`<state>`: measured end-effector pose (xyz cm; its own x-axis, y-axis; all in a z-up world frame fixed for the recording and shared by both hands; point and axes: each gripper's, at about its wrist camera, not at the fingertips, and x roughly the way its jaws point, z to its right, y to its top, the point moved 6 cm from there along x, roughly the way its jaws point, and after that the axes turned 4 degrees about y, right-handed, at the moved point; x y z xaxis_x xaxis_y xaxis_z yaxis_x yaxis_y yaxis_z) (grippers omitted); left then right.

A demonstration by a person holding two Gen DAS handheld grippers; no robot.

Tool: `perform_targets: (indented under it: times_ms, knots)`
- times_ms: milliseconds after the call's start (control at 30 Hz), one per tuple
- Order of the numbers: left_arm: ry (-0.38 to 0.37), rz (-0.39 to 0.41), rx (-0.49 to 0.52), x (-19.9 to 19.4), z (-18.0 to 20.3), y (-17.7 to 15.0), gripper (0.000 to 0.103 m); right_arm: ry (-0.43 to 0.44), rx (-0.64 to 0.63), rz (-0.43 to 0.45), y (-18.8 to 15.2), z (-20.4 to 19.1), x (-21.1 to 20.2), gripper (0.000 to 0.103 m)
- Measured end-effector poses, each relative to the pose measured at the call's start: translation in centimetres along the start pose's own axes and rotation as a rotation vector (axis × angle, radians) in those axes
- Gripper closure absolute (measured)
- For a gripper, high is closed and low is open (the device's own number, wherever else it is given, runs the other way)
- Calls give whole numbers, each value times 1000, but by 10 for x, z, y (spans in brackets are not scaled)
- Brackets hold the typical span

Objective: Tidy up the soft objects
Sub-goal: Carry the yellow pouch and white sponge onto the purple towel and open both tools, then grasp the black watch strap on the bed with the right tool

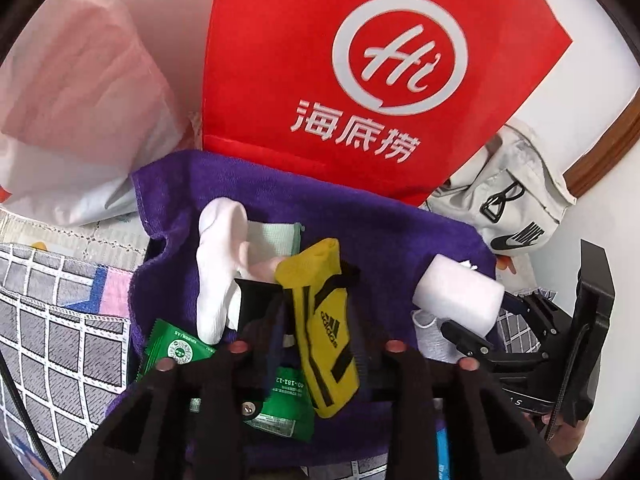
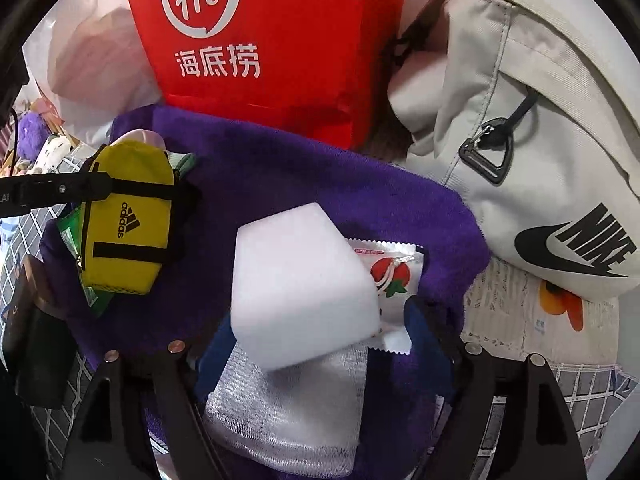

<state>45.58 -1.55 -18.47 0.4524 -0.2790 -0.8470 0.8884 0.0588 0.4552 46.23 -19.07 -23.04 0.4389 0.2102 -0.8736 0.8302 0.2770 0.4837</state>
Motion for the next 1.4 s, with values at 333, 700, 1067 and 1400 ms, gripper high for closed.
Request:
perform_targets:
  times_ms: [333, 700, 1067, 1400]
  knots:
    - [20, 83, 5, -41, 7, 5, 50, -13, 22, 100, -4, -7, -51, 21]
    - [45, 150, 60, -92, 37, -18, 50, -23, 88, 195, -48, -14, -130, 21]
    - [105, 185, 60, -149, 16, -84, 50, 72, 15, 197, -103, -84, -164, 21]
    - [118, 137, -47, -148, -44, -153, 50, 150, -83, 95, -161, -157, -143, 35]
